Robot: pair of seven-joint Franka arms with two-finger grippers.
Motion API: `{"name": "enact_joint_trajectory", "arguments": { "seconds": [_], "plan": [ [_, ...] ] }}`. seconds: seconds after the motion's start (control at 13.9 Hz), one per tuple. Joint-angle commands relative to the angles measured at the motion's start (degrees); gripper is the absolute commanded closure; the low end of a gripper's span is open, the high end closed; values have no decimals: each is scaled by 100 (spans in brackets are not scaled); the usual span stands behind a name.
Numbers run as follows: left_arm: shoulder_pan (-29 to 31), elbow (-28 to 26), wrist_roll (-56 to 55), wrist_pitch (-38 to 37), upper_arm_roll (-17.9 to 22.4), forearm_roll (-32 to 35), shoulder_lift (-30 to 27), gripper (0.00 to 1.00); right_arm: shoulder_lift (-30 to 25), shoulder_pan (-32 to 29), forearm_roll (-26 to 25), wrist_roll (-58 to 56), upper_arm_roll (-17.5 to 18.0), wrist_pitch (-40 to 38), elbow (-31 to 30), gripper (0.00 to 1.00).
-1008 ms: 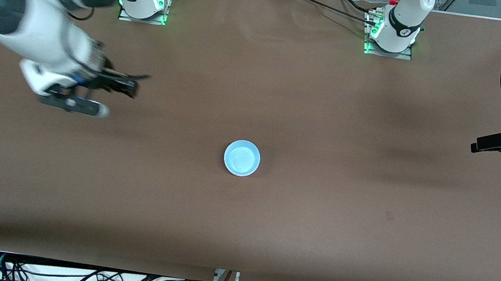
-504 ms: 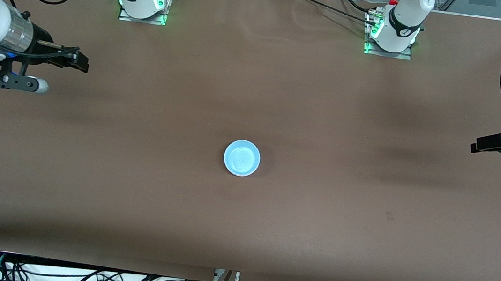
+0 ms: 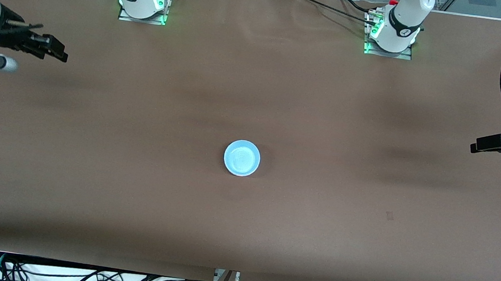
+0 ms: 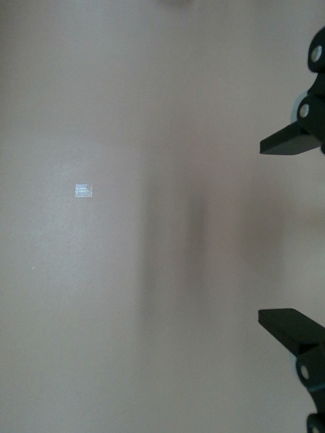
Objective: Stack pink and blue bowls on white bowl
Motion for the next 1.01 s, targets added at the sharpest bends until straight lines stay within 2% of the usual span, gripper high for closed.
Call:
{"name": "enact_joint_trajectory", "arguments": {
  "seconds": [0.0,0.14,0.36,0.5,0.65,0.72,0.79,0.94],
  "plan": [
    [54,25,117,-23,-34,112,-3,0,-578,49,-261,1,22,337,-689,39],
    [45,25,117,-23,-34,112,-3,0,-639,49,-359,80,31,329,-715,39],
    [45,34,117,-23,-34,112,-3,0,-1016,49,-464,125,31,591,-1206,39],
    [45,34,117,-23,-34,112,-3,0,-983,40,-683,160,23,627,-1164,36],
    [45,34,117,-23,-34,112,6,0,-895,40,-746,116,-4,723,-1050,20],
    [45,34,117,-23,-25,112,6,0,-799,40,-746,29,-152,750,-945,6],
    [45,34,117,-23,-25,112,6,0,-746,31,-702,-76,-240,759,-857,1],
    [45,34,117,-23,-25,112,6,0,-544,66,-754,-279,-268,681,-603,1]
  ]
}}
